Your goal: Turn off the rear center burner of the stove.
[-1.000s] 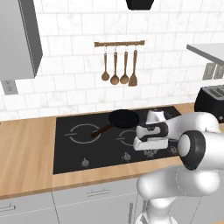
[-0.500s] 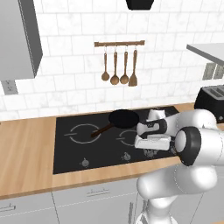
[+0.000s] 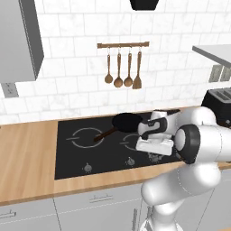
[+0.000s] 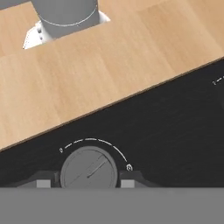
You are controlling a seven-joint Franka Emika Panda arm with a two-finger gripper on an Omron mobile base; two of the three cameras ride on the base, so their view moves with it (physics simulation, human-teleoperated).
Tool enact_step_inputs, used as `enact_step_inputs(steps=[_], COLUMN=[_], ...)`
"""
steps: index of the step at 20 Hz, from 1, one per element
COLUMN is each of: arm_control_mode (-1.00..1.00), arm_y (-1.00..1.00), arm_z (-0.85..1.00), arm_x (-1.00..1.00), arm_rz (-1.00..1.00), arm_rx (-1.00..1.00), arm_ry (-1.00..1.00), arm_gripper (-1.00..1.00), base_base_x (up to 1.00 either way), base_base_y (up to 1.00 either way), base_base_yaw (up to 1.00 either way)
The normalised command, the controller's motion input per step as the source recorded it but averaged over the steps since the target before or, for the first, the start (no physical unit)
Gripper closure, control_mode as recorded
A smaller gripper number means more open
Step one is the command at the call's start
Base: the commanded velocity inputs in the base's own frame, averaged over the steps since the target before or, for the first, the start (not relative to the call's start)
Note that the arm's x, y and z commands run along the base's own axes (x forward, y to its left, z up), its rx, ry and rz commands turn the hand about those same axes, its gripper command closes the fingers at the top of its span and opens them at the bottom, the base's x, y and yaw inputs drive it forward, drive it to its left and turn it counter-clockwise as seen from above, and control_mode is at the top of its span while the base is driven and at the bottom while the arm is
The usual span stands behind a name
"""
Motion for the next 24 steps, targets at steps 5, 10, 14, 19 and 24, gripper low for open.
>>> enact_step_inputs(steps=[5,10,14,19,24], arm_control_mode=[-1.0,-1.0,-1.0,-1.0,-1.0], arm_y=[0.29,0.37,0.38,0.43,0.33], arm_z=[0.0,-0.13,-0.12,-0.14,-0.04], arm_x=[-0.23,-0.28,-0.11,-0.13,0.0], arm_rz=[-0.34,-0.37,-0.43,-0.44,-0.44], arm_rx=[0.0,-0.01,-0.09,-0.18,-0.12], arm_ry=[0.12,0.04,0.01,0.0,0.11], arm_gripper=[1.0,1.0,1.0,1.0,1.0], base_base_x=[0.0,0.0,0.0,0.0,0.0], base_base_y=[0.0,0.0,0.0,0.0,0.0], base_base_yaw=[0.0,0.0,0.0,0.0,0.0])
